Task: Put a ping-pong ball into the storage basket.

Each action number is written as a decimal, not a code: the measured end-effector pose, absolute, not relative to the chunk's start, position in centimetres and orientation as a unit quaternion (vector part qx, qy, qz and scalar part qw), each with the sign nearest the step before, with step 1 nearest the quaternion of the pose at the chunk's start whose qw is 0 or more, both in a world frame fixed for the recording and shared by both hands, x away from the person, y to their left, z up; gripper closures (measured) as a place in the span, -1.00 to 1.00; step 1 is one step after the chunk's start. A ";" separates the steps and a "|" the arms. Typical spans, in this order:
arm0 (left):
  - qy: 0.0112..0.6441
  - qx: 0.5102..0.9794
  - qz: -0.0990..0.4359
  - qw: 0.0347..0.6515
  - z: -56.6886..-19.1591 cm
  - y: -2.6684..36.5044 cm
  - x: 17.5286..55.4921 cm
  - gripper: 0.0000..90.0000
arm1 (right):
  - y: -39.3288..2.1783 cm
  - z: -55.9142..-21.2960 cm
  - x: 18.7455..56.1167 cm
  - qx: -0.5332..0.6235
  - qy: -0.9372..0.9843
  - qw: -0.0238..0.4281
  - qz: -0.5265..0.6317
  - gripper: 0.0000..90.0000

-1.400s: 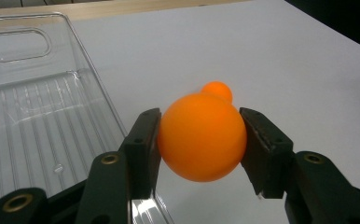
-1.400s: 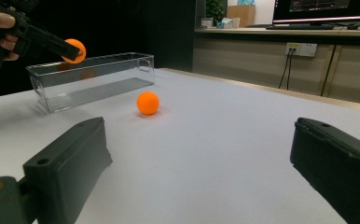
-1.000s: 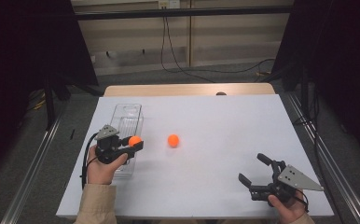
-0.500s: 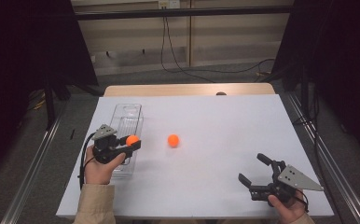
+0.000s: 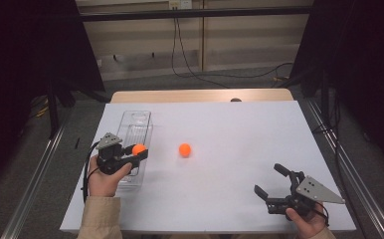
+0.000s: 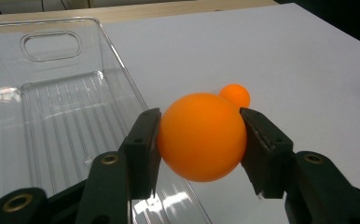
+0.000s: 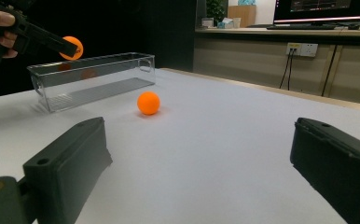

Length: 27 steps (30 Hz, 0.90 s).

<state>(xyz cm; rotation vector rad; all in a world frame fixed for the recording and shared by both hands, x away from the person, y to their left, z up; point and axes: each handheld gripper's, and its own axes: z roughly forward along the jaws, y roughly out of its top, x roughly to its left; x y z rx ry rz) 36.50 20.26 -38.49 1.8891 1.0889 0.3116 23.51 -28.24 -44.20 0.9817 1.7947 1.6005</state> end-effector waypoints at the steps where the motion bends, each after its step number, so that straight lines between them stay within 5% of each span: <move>1: 0.441 0.765 0.126 0.452 -38.5 20.3 36.5 0.13 | -28.2 -44.2 23.5 0.364 0.666 0.269 0.594 -0.93; 27: 0.446 0.763 0.133 0.449 -38.5 21.0 36.5 0.13 | -28.2 -44.2 23.5 0.363 0.666 0.270 0.594 -0.93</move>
